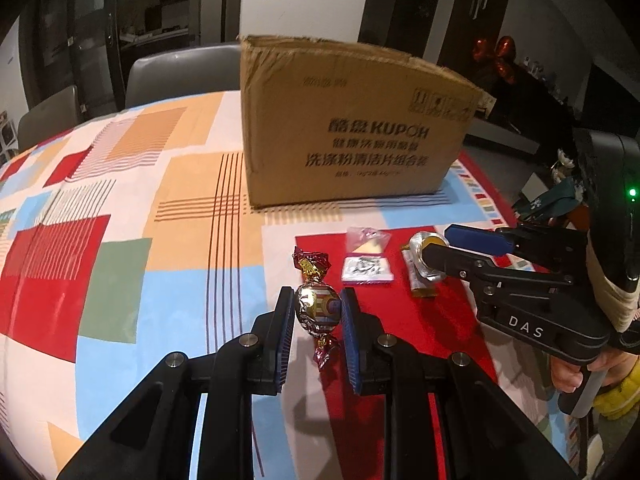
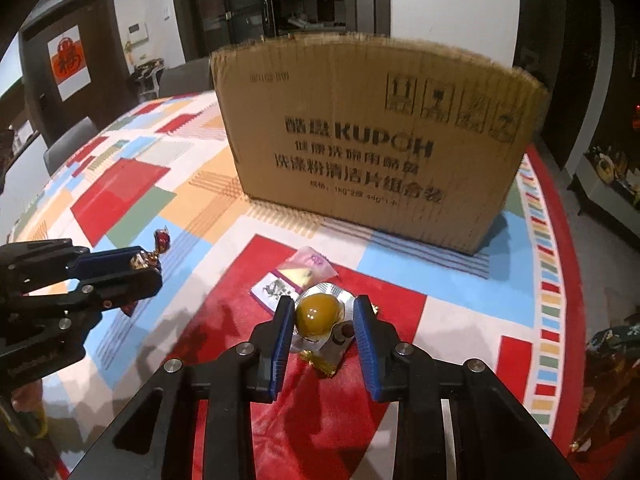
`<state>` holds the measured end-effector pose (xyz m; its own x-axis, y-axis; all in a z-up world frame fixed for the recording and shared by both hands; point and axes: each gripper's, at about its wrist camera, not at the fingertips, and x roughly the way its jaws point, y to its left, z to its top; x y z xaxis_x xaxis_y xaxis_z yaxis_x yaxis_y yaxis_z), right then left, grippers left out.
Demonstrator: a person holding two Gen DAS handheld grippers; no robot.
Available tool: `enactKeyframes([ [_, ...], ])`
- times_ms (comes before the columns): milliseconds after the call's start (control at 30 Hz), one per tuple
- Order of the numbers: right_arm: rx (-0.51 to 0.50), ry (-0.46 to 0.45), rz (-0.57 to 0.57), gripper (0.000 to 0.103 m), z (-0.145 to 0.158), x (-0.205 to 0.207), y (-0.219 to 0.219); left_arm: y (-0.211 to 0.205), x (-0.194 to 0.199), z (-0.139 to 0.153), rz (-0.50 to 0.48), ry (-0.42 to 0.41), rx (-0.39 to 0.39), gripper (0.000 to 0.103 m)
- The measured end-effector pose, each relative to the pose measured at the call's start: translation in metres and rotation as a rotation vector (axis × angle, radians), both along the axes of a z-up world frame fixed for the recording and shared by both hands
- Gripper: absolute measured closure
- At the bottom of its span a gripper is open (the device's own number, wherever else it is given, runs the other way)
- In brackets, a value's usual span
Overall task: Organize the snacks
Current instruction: 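Lift both candies into the box and open both grippers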
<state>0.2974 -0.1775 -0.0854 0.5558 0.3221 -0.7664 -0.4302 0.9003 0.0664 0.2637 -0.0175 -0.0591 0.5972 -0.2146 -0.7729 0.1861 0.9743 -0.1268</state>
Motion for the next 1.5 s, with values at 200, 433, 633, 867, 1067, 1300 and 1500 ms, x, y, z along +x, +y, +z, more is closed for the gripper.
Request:
enactKeyframes([
  [200, 0.031, -0.063, -0.021, 0.071, 0.03, -0.014, -0.008, -0.005, -0.007, 0.023, -0.021, -0.053, -0.006, 0.08],
  [433, 0.06, -0.124, -0.049, 0.071, 0.06, -0.02, -0.012, -0.01, -0.006, 0.054, -0.045, -0.124, -0.004, 0.08],
  [633, 0.09, -0.184, -0.079, 0.071, 0.087, -0.024, -0.017, -0.013, -0.004, 0.081, -0.062, -0.19, 0.005, 0.08],
  [867, 0.13, -0.251, -0.106, 0.071, 0.119, -0.021, -0.023, -0.018, 0.003, 0.114, -0.084, -0.265, 0.021, 0.08],
  [1067, 0.157, -0.304, -0.125, 0.071, 0.141, -0.012, -0.027, -0.018, 0.016, 0.138, -0.077, -0.329, 0.048, 0.08],
  [1300, 0.176, -0.336, -0.142, 0.071, 0.155, 0.003, -0.031, -0.021, 0.038, 0.151, -0.091, -0.348, 0.065, 0.079],
  [1500, 0.184, -0.327, -0.178, 0.071, 0.155, 0.027, -0.033, -0.025, 0.067, 0.147, -0.079, -0.345, 0.091, 0.08],
])
